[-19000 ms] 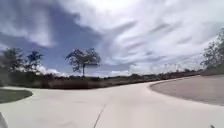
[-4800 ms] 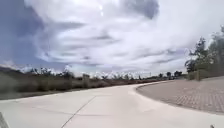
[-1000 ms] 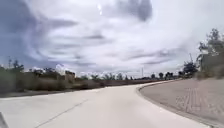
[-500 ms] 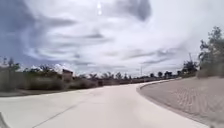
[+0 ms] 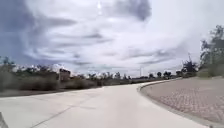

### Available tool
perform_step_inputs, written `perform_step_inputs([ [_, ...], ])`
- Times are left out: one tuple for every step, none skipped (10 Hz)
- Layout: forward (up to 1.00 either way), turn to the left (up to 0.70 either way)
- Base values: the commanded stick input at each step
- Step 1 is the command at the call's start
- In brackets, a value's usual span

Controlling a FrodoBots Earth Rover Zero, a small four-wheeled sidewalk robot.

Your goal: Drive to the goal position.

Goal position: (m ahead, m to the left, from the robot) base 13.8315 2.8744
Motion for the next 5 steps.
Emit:
perform_step_inputs([
  [0.85, 0.0],
  [0.85, 0.0],
  [0.85, 0.0],
  [0.85, 0.0],
  [0.85, 0.0],
])
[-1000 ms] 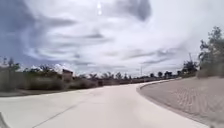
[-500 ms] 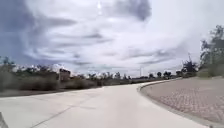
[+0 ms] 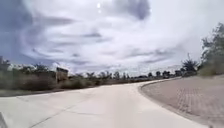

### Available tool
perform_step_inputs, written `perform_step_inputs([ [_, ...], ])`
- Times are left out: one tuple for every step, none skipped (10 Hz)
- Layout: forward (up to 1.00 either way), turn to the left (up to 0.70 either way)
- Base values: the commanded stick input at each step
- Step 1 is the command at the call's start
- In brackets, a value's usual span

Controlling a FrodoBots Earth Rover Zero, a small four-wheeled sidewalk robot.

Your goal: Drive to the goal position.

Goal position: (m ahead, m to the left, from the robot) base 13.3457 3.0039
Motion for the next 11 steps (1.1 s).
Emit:
perform_step_inputs([
  [0.85, 0.0],
  [0.85, 0.0],
  [0.85, 0.0],
  [0.85, 0.0],
  [0.85, 0.0],
  [0.85, 0.0],
  [0.85, 0.0],
  [0.85, 0.0],
  [0.85, 0.0],
  [0.85, 0.0],
  [0.85, 0.0],
])
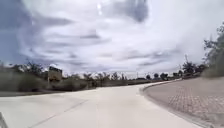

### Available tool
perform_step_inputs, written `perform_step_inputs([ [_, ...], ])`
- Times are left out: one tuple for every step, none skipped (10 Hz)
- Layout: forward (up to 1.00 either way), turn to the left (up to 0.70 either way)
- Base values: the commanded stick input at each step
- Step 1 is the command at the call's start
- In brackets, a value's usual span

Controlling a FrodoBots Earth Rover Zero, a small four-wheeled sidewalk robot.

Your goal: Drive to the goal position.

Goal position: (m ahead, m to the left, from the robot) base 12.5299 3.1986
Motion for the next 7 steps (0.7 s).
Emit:
perform_step_inputs([
  [0.85, 0.0],
  [0.85, 0.0],
  [0.85, 0.0],
  [0.85, 0.0],
  [0.85, 0.0],
  [0.85, 0.0],
  [0.85, 0.0],
])
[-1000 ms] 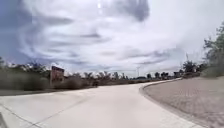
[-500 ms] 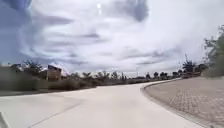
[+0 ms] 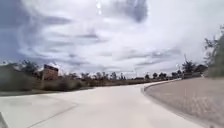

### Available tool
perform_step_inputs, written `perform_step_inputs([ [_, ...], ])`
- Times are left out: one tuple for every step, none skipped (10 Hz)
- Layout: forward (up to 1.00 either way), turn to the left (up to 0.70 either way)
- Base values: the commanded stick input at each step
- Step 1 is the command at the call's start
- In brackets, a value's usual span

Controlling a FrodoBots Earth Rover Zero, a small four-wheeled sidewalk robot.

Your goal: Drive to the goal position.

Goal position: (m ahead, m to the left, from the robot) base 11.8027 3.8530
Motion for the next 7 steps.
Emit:
perform_step_inputs([
  [0.85, 0.0],
  [0.85, 0.0],
  [0.85, 0.0],
  [0.85, 0.0],
  [0.85, 0.0],
  [0.85, 0.0],
  [0.85, 0.0],
])
